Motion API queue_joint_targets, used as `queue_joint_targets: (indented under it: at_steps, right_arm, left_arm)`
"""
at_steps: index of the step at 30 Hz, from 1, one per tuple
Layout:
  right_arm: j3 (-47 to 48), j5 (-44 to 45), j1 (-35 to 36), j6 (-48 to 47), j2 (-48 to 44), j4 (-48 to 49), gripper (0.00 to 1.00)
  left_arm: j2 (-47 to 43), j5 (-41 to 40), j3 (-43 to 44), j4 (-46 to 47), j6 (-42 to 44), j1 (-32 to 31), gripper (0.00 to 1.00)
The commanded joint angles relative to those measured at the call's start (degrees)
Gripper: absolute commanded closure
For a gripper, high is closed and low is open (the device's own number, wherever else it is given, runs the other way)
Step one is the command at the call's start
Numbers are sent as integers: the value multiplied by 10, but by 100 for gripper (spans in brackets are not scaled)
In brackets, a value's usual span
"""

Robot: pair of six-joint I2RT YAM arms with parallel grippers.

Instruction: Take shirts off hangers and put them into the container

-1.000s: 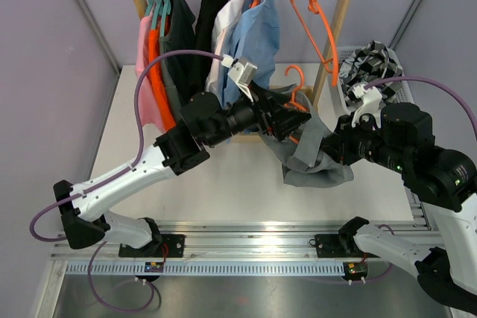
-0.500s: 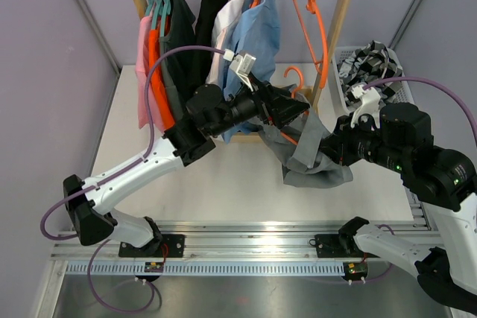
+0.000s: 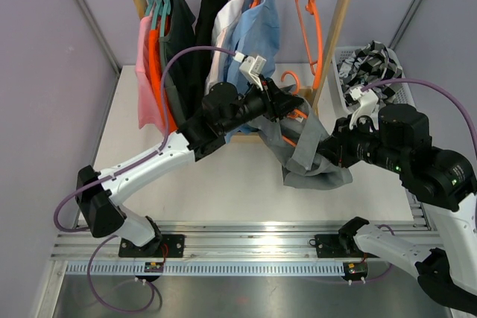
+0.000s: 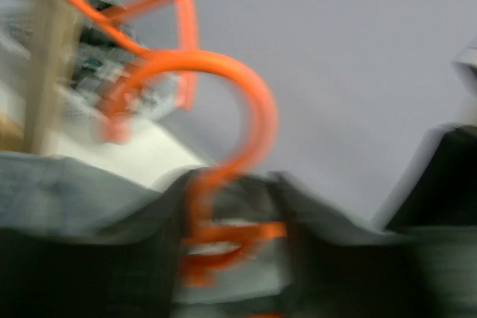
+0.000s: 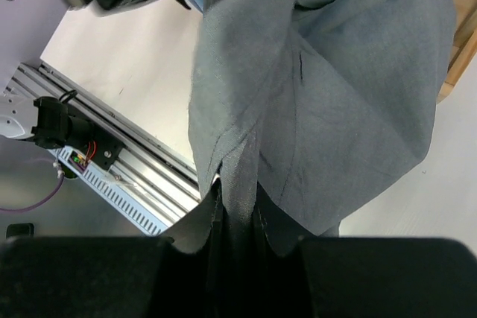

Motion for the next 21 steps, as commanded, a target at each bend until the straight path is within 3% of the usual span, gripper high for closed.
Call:
queue_joint_targets:
  at_steps: [1,4,10,12,13,14,18,21]
  right_arm:
    - [4,-38,0,3,-10,59,100]
    - [2,-39,0,2,-12,60,100]
    - [4,-28,0,-4,-10,53,100]
    - [4,-22,0,-8,-14,50,68]
    - [3,-18,0,-9,-14,50,61]
    - [3,-17,0,-12,-15,49,58]
    - [3,-4,-1,-14,-22,46,30]
    - [10,5,0,-16,-28,39,23]
  left_arm:
    - [13,-27,29,2,25,3,76]
    - [17,-42,39,-12,34,3,100]
    - [21,-53,72,-35,66,3,100]
    - [24,-63,107,-57,81,3,100]
    - [26,-67,120,-65,98,3,100]
    - [29,-69,132,-72,105,3,100]
    - [52,-80,225,-126,136,3,100]
    - [72,-79,305,-167,162,3,100]
